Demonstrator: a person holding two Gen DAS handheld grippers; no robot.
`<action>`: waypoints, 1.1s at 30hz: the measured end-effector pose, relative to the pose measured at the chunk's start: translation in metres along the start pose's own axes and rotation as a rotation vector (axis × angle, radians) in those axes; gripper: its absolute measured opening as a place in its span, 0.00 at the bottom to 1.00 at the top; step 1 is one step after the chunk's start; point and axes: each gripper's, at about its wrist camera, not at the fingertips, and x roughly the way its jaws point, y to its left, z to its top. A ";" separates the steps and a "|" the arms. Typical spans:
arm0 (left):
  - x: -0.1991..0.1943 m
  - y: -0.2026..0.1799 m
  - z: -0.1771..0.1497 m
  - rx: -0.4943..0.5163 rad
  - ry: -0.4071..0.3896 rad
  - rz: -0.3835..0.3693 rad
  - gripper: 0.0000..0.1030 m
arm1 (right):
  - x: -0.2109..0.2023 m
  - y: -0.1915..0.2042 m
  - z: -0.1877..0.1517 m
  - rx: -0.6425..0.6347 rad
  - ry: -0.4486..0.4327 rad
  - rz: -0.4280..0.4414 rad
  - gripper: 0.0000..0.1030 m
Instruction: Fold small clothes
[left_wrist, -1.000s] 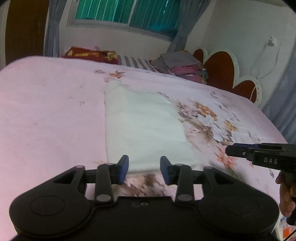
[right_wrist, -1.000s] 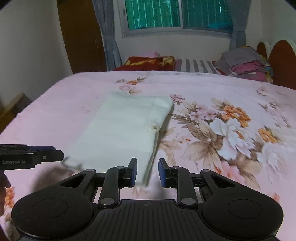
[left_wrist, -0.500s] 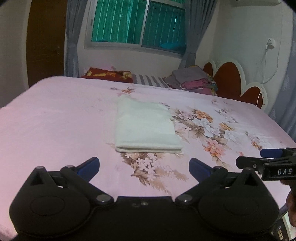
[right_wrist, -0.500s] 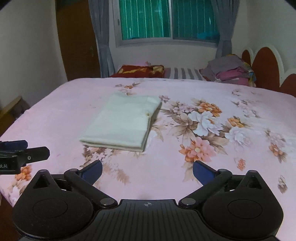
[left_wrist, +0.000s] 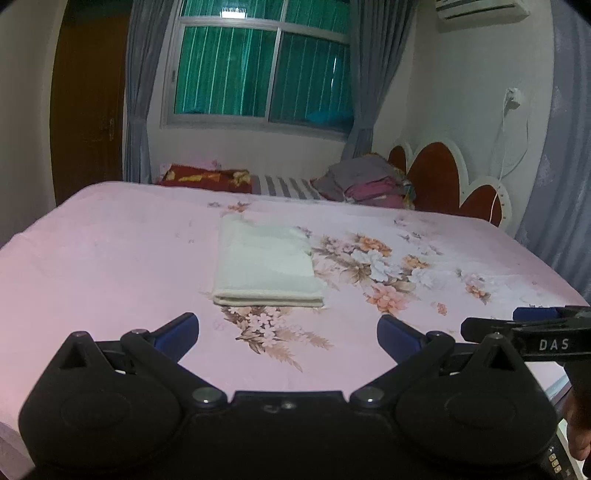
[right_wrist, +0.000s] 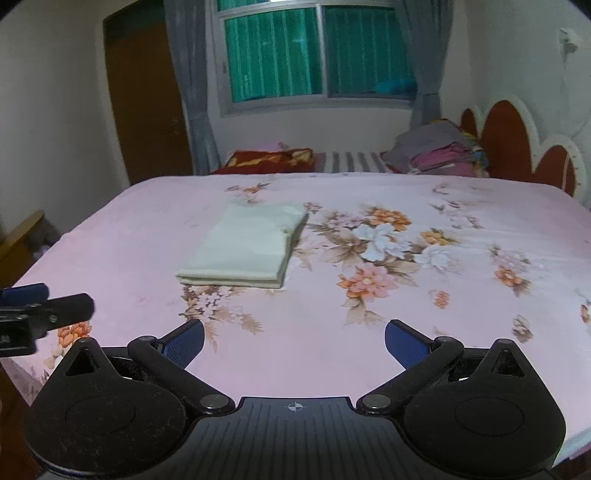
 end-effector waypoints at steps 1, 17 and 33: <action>-0.001 -0.001 -0.001 -0.001 0.000 0.002 1.00 | -0.003 -0.002 -0.001 0.013 -0.003 -0.004 1.00; -0.005 -0.003 -0.001 0.002 -0.014 0.007 1.00 | -0.011 0.004 0.002 -0.001 -0.016 0.005 1.00; -0.001 -0.007 -0.001 0.007 -0.015 0.006 1.00 | -0.012 -0.006 0.004 0.001 -0.014 0.002 1.00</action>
